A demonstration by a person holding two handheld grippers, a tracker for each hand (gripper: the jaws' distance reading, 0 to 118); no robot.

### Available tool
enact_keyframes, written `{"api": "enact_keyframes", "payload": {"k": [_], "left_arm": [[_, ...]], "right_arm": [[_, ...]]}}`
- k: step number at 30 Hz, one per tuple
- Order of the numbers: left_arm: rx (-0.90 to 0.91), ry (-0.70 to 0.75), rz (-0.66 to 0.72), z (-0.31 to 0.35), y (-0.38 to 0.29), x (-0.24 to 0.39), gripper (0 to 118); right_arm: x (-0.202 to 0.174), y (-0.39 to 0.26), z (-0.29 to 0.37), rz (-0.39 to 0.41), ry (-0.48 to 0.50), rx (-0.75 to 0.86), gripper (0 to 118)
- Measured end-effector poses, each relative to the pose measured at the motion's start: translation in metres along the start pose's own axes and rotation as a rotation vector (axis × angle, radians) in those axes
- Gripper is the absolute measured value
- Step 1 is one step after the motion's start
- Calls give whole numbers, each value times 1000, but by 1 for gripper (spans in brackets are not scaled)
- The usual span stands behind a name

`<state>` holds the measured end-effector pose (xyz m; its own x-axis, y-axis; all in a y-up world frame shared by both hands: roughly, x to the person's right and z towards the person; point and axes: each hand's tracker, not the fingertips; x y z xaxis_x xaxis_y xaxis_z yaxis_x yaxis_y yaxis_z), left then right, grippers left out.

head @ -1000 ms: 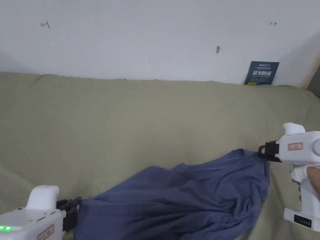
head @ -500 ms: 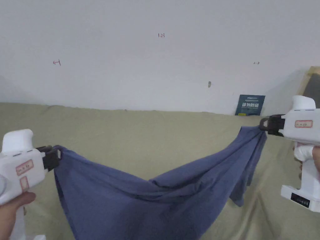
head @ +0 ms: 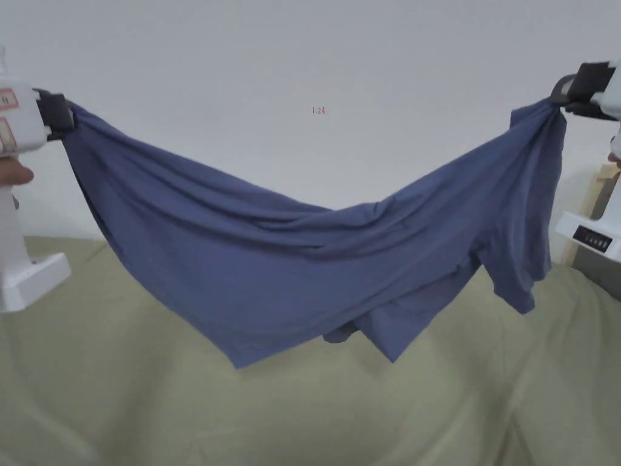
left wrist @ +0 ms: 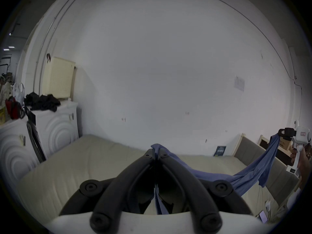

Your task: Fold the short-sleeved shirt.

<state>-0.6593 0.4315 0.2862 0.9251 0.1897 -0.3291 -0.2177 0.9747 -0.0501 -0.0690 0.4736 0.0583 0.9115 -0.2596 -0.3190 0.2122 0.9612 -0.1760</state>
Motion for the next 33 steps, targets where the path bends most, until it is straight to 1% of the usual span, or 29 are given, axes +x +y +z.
{"api": "enact_keyframes", "payload": {"k": [3,6,8,10,11,12,13,15,18,20,21,23,24,25,27,30,32,33], "left_arm": [[6,7,-9,-10,9,4,0],[-11,33,-32,-25,-5,8,0],[-32,29,-30,-36,-28,8,0],[-48,41,-14,-45,-63,10,0],[-66,45,1,-55,-78,1,0],[-90,47,9,-61,-96,0,0],[-129,72,13,-67,-115,0,0],[-146,75,27,-76,-146,-9,0],[-181,66,66,-71,-173,-16,0],[-182,46,66,-58,-180,-23,0],[-182,19,70,-46,-183,-26,0],[-218,-4,29,-17,-190,-29,0],[-193,-11,29,0,-197,-31,0],[-208,-34,14,18,-203,-35,0],[-223,-25,3,54,-221,-38,0],[-300,-34,-26,110,-258,-54,0],[-366,-61,-20,143,-291,-71,0],[-418,-38,-23,158,-309,-77,0]], "right_arm": [[-7,4,-3,0,2,7,0],[-4,-11,-15,-7,1,5,0],[-1,-32,-24,-13,-23,-12,0],[-1,-69,-22,-17,-63,-16,0],[2,-82,-26,-28,-70,-26,0],[7,-101,-31,-54,-96,-43,0],[17,-118,-44,-72,-108,-64,0],[25,-147,-47,-96,-142,-89,0],[40,-177,-42,-122,-142,-115,0],[49,-189,-28,-137,-127,-127,0],[54,-195,-12,-144,-122,-128,0],[64,-208,13,-147,-103,-133,0],[69,-218,28,-145,-97,-136,0],[71,-227,51,-143,-96,-142,0],[80,-249,88,-154,-83,-152,0],[99,-296,144,-142,-88,-196,0],[105,-326,178,-99,-100,-281,0],[100,-339,201,-74,-105,-308,0]]}}
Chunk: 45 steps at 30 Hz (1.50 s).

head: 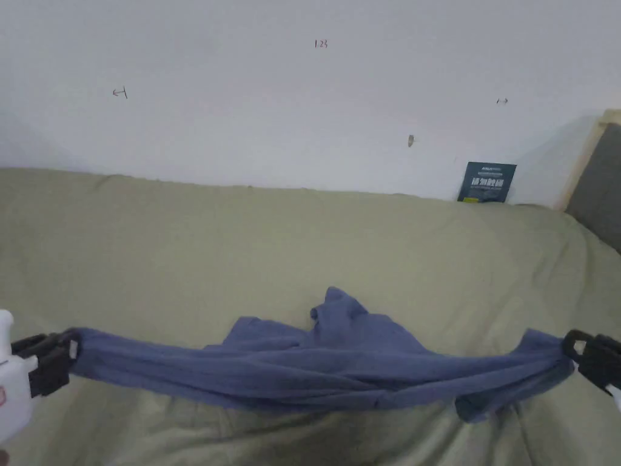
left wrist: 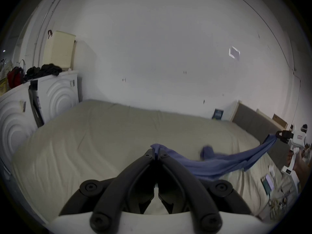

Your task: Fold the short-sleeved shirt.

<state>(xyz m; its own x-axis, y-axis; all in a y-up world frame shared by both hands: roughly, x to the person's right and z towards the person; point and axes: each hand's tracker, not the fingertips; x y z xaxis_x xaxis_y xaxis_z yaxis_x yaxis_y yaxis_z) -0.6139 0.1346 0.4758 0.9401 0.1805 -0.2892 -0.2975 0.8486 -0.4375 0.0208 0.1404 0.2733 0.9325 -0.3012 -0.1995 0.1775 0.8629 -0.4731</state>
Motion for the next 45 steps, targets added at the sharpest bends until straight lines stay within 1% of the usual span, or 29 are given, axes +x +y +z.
{"api": "enact_keyframes", "payload": {"k": [4,5,9,10,11,12,13,14,17,18,20,21,22,23,24,25,26,28,29,30,31,36,37,38,39,40,41,42,45], "left_arm": [[-181,58,-24,13,-81,1,0],[-212,77,-19,11,-95,-2,0],[-261,84,2,-13,-119,-25,1],[-239,100,-39,-7,-117,-16,9],[-196,116,-86,-2,-114,-13,51],[-171,145,-135,9,-107,-6,98],[-129,137,-154,30,-106,2,118],[-32,159,-177,30,-83,-1,113],[71,154,-263,66,-55,21,115],[128,161,-294,125,-93,35,115],[151,179,-311,151,-98,45,115],[141,177,-311,162,-101,49,114],[127,183,-305,158,-108,35,111],[110,180,-292,161,-112,34,91],[77,173,-270,162,-117,31,59],[34,184,-234,157,-122,21,21],[-5,190,-218,152,-128,12,1],[-61,152,-170,136,-137,-9,0],[-90,145,-155,128,-140,-17,0],[-92,182,-213,122,-142,-3,0],[-105,181,-211,111,-144,-6,0],[-187,133,-183,45,-139,-38,1],[-212,121,-190,29,-136,-40,9],[-236,124,-194,18,-128,-49,50],[-282,118,-199,0,-127,-52,97],[-319,103,-199,-17,-125,-57,118],[-231,112,-200,-16,-131,-52,115],[-282,103,-197,-47,-143,-67,115],[-342,102,-276,-84,-170,-65,114]], "right_arm": [[13,-82,24,141,-44,-178,0],[16,-95,26,155,-72,-194,0],[32,-124,23,99,-98,-191,3],[31,-120,26,131,-124,-150,17],[28,-116,31,139,-128,-130,63],[21,-104,44,124,-98,-123,100],[11,-97,57,120,-71,-75,115],[2,-93,69,131,-51,-28,117],[-23,-91,105,185,31,55,117],[-36,-93,117,205,39,70,117],[-62,-97,138,239,70,66,115],[-74,-103,147,262,107,74,109],[-85,-107,154,281,124,83,92],[-95,-112,159,299,109,85,54],[-105,-117,161,316,99,83,24],[-113,-121,163,314,101,76,4],[-117,-124,164,303,109,67,2],[-125,-125,164,249,164,41,1],[-128,-126,163,250,153,33,1],[-132,-128,162,254,142,31,1],[-132,-128,160,255,145,29,1],[-132,-127,151,262,125,-2,1],[-132,-126,149,261,125,-13,1],[-133,-126,147,259,124,-21,1],[-133,-126,144,257,121,-27,1],[-132,-126,140,258,119,-39,1],[-133,-125,138,258,115,-47,1],[-134,-125,135,259,111,-50,1],[-138,-123,128,253,110,-67,1]]}}
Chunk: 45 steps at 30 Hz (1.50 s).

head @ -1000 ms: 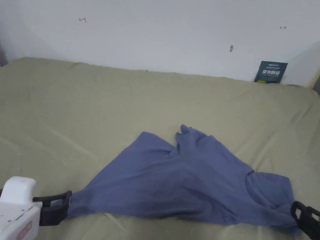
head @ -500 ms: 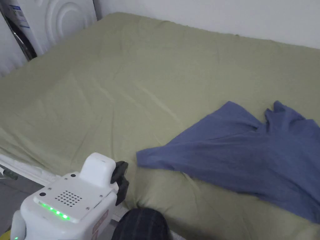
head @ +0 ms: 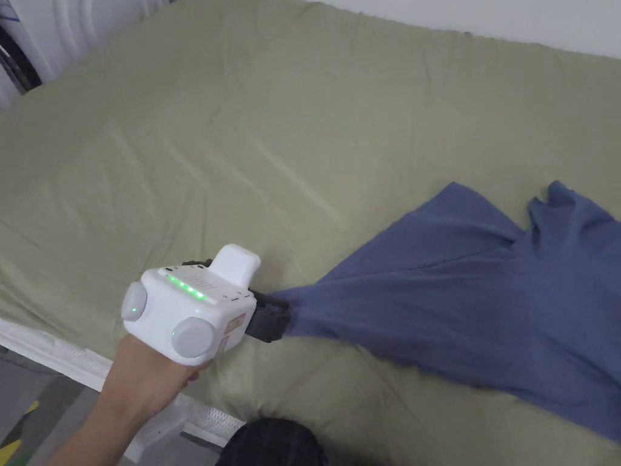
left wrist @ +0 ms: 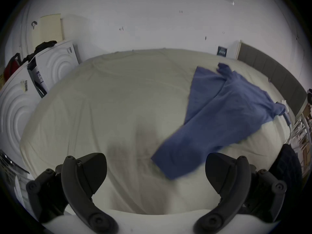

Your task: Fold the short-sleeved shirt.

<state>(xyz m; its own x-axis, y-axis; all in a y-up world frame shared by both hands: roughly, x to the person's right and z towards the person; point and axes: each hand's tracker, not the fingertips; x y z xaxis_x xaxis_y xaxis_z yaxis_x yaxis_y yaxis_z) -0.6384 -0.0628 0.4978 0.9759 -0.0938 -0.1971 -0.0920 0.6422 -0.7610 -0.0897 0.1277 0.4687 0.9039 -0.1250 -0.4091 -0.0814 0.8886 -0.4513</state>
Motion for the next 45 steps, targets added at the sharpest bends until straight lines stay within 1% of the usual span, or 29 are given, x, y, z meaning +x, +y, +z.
{"api": "enact_keyframes", "payload": {"k": [1,4,6,8,9,10,11,14,17,20,23,25,27,28,29,30,32,33,34,35,36,38,39,40,41,42,43,44,45], "left_arm": [[-11,-3,-10,28,30,-12,111],[-52,-36,-87,21,19,8,87],[-37,-83,-99,13,20,-1,65],[-45,-120,-37,17,15,2,42],[-52,-132,15,24,23,-3,26],[-47,-144,8,28,21,-2,7],[-47,-146,5,32,19,-1,2],[-7,-155,96,51,22,-6,0],[28,-175,119,82,32,4,0],[56,-176,138,97,34,13,0],[76,-192,184,101,37,15,0],[82,-190,194,97,36,14,0],[88,-171,203,95,34,15,0],[84,-164,212,94,34,16,0],[73,-162,226,91,33,14,0],[66,-147,242,90,32,15,0],[54,-137,256,89,32,15,0],[47,-138,266,90,33,16,0],[54,-133,276,92,33,18,0],[57,-133,280,93,34,19,0],[57,-129,279,95,35,20,0],[56,-124,281,96,35,21,0],[52,-135,296,95,35,20,0],[52,-140,305,95,35,20,0],[57,-136,307,95,35,20,0],[58,-133,307,93,35,19,0],[60,-142,302,92,35,18,0],[63,-160,299,91,36,17,0],[68,-156,308,92,36,18,0]], "right_arm": [[-1,1,-2,2,-1,-1,1],[-3,4,-9,2,2,-12,1],[-2,5,-11,-7,12,-14,1],[-1,5,-14,-17,21,-12,1],[0,5,-16,-24,24,-14,1],[1,5,-17,-30,27,-15,1],[1,4,-18,-34,28,-15,1],[4,6,-24,-39,41,-24,1],[11,13,-38,-10,49,-39,1],[19,30,-72,74,54,-74,1],[33,59,-139,181,13,-157,1],[46,83,-197,239,46,-203,1],[53,103,-257,309,25,-234,1],[57,112,-290,329,39,-257,1],[62,119,-318,325,77,-296,7],[68,124,-350,323,108,-348,31],[63,132,-404,313,116,-484,117],[67,130,-428,313,110,-511,118],[72,127,-453,330,81,-478,118],[76,124,-472,353,1,-469,118],[81,121,-484,344,-28,-460,118],[91,116,-503,259,-8,-550,118],[101,100,-513,234,-5,-603,118],[104,94,-518,233,0,-663,118],[105,89,-519,254,-20,-705,99],[107,88,-513,257,-12,-676,70],[94,92,-482,219,41,-636,39],[93,98,-471,202,-6,-562,1],[96,104,-464,149,32,-558,1]]}}
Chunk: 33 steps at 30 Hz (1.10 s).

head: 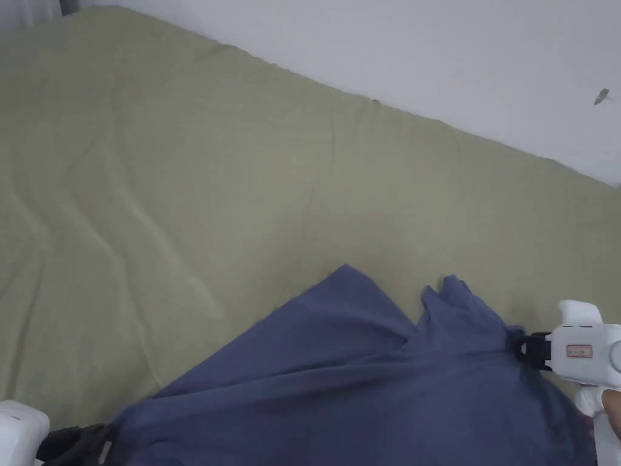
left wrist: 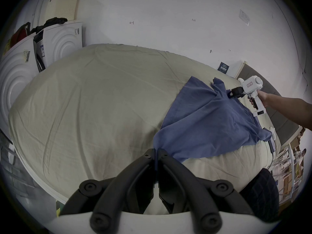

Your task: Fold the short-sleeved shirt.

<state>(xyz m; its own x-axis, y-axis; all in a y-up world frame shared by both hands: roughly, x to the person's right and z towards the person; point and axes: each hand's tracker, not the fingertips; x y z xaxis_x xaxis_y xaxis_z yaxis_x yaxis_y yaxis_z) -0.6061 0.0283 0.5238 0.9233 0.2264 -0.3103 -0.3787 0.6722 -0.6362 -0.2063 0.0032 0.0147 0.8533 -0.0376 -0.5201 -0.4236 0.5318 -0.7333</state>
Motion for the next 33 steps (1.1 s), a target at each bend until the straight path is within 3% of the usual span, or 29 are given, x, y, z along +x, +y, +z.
{"api": "enact_keyframes", "payload": {"k": [4,9,10,13,14,15,18,20,22,28,33], "left_arm": [[-5,-24,25,-3,11,5,0],[99,-92,110,9,41,7,0],[134,-103,116,15,53,10,0],[246,-149,140,39,94,22,0],[284,-164,152,47,107,26,0],[328,-185,164,56,125,32,0],[412,-235,153,77,177,53,0],[461,-241,120,91,213,69,0],[526,-241,87,110,251,89,0],[632,-210,46,153,351,133,0],[673,-145,44,156,421,154,0]], "right_arm": [[-18,-8,87,-26,69,111,1],[-22,-14,181,31,59,299,1],[-22,-9,192,116,132,329,1],[-23,-4,261,97,140,440,1],[-14,-15,292,-31,21,500,1],[-13,-14,319,-33,11,543,1],[-2,11,377,-90,96,591,1],[3,23,414,-96,86,667,1],[8,28,458,-89,-30,761,1],[15,82,525,-75,-162,906,1],[21,134,544,-127,-162,996,1]]}}
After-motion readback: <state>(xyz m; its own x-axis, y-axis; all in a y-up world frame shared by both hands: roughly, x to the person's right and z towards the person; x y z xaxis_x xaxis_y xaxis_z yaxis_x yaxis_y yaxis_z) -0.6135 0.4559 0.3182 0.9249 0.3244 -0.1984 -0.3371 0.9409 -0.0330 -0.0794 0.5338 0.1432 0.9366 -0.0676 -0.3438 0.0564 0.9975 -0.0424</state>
